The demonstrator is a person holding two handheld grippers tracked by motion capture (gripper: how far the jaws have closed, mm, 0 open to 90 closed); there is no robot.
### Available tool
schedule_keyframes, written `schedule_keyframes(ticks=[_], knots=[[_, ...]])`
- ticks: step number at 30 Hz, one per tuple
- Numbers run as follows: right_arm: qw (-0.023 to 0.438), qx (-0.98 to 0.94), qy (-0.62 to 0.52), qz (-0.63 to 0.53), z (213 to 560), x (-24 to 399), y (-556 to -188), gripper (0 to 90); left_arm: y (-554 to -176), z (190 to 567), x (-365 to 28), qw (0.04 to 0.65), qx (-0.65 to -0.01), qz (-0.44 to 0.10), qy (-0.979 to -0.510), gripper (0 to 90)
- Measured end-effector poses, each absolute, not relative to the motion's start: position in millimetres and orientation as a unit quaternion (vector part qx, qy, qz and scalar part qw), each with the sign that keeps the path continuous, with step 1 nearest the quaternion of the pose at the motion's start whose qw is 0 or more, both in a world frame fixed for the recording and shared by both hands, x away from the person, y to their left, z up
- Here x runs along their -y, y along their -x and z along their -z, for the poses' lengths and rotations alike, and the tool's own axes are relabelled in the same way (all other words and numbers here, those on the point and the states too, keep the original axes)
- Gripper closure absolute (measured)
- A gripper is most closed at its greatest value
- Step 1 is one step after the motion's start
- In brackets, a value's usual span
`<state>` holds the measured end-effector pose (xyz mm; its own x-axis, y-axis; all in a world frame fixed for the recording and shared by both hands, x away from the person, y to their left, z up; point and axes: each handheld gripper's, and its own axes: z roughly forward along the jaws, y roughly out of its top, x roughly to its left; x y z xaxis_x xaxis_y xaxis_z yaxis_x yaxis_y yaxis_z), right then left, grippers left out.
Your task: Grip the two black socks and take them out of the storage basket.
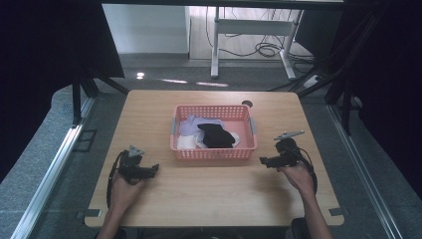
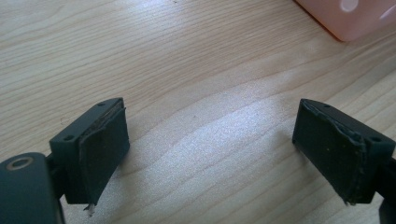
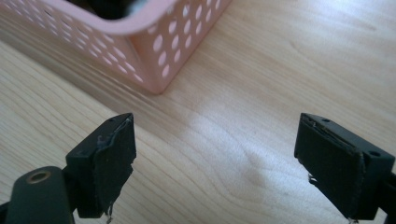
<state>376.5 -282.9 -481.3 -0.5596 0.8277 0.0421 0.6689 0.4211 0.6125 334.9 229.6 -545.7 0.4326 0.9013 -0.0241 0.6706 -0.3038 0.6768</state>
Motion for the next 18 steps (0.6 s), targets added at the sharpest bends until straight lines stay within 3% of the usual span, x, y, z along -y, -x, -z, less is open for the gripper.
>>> schedule_keyframes(ticks=[18], knots=[[0.132,-0.834,-0.432,-0.316,443,271,-393,12.9,-335,546,-229,0.313,-0.5,-0.184,-0.786,10.4]])
